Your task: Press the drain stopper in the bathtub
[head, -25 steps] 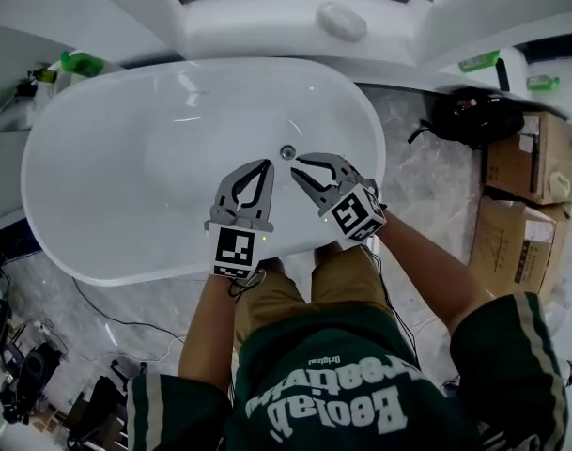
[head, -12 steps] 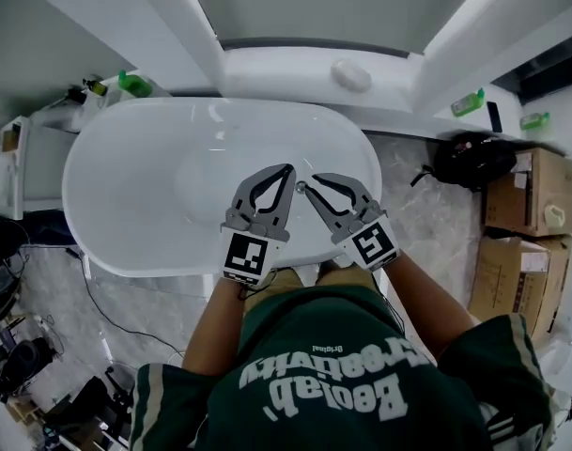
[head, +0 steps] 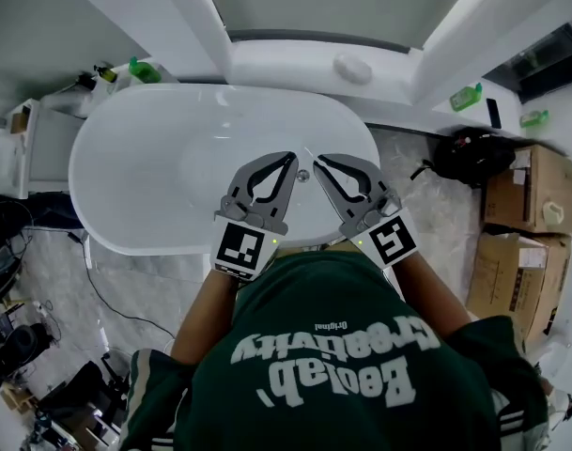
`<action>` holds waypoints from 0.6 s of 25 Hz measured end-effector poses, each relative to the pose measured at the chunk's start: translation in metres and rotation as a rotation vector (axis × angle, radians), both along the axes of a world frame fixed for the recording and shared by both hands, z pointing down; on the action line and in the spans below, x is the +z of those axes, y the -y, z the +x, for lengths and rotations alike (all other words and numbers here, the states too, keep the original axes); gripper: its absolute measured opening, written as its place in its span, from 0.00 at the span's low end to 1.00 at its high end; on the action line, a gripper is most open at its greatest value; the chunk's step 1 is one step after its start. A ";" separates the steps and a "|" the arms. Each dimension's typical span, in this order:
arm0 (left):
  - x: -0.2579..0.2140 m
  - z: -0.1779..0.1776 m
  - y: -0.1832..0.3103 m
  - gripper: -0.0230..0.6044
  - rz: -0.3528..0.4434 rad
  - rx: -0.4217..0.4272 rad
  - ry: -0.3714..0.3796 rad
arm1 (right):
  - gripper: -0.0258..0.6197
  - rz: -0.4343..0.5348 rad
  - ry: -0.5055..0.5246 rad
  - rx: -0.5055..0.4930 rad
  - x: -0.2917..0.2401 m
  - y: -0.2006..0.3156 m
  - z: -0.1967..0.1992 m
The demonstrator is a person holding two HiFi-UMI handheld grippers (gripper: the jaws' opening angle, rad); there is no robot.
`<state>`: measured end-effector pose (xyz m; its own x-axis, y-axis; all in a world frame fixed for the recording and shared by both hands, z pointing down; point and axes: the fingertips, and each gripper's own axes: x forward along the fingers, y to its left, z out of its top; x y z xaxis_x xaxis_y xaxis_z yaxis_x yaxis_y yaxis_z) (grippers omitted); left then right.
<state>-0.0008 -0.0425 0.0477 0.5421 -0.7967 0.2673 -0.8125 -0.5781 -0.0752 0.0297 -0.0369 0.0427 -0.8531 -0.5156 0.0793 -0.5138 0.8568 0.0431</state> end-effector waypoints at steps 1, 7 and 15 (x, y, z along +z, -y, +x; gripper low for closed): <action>-0.002 -0.002 -0.004 0.04 -0.004 -0.004 -0.013 | 0.10 0.015 0.003 0.000 -0.005 -0.002 0.000; -0.017 -0.014 -0.013 0.04 0.003 -0.028 -0.073 | 0.06 0.003 0.033 -0.035 -0.020 -0.014 -0.004; -0.022 -0.015 -0.008 0.04 0.022 0.003 -0.061 | 0.06 -0.006 0.010 -0.050 -0.017 -0.017 -0.014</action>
